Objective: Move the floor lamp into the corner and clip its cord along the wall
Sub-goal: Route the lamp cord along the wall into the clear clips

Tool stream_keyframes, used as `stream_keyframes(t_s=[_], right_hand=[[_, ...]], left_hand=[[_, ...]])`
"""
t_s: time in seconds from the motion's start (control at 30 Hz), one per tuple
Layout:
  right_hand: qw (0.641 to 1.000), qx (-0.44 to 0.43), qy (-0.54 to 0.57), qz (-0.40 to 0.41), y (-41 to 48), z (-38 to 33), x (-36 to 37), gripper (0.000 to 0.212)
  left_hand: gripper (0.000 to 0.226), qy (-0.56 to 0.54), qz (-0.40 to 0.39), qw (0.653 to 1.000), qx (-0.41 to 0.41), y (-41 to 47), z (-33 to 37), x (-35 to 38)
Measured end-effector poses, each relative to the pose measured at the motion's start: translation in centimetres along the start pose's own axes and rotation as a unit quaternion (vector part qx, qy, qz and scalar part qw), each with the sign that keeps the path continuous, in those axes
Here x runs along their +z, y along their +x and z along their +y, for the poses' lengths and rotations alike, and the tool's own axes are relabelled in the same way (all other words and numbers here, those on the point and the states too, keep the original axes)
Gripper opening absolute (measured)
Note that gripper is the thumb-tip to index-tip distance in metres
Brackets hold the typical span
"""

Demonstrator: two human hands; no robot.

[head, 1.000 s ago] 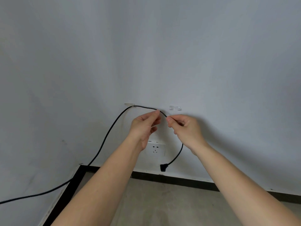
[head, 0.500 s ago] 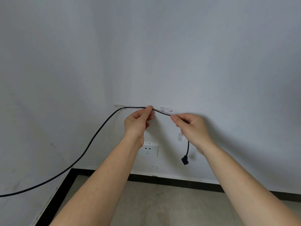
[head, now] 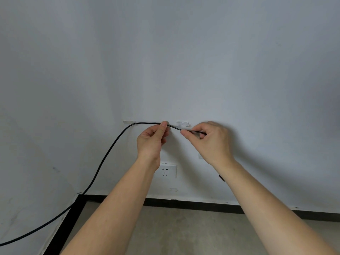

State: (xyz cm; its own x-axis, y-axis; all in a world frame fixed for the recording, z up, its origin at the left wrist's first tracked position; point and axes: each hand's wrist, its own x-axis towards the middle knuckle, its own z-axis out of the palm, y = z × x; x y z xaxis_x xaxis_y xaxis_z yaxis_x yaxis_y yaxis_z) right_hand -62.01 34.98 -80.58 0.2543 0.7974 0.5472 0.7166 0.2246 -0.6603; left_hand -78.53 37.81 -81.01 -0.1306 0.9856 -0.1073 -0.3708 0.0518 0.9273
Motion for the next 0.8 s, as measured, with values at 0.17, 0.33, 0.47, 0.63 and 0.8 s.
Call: stream_keyframes(t_s=[0.17,0.33,0.47,0.63,0.8], right_hand=[[0.993,-0.030,-0.108,0.044,0.4,-0.8,0.0,0.034],[0.979,-0.091,-0.152,0.096,0.5,-1.1,0.4,0.031],[0.954,-0.191,-0.180,0.143,1.0,-1.0,0.1,0.029],[0.987,-0.113,-0.090,0.076,2.1,-0.8,-0.6,0.025],[0.997,-0.034,0.066,0.018,1.2,0.7,-0.3,0.012]], left_hand=[[0.012,0.019,0.002,1.000,0.007,0.1,0.0,-0.1],[0.014,0.038,0.000,0.999,0.014,0.3,0.3,-0.3],[0.015,0.037,-0.001,0.999,0.013,0.3,0.3,-0.2],[0.015,0.036,-0.002,0.999,0.009,0.4,0.3,-0.2],[0.015,0.034,-0.003,0.999,0.007,0.4,0.4,-0.2]])
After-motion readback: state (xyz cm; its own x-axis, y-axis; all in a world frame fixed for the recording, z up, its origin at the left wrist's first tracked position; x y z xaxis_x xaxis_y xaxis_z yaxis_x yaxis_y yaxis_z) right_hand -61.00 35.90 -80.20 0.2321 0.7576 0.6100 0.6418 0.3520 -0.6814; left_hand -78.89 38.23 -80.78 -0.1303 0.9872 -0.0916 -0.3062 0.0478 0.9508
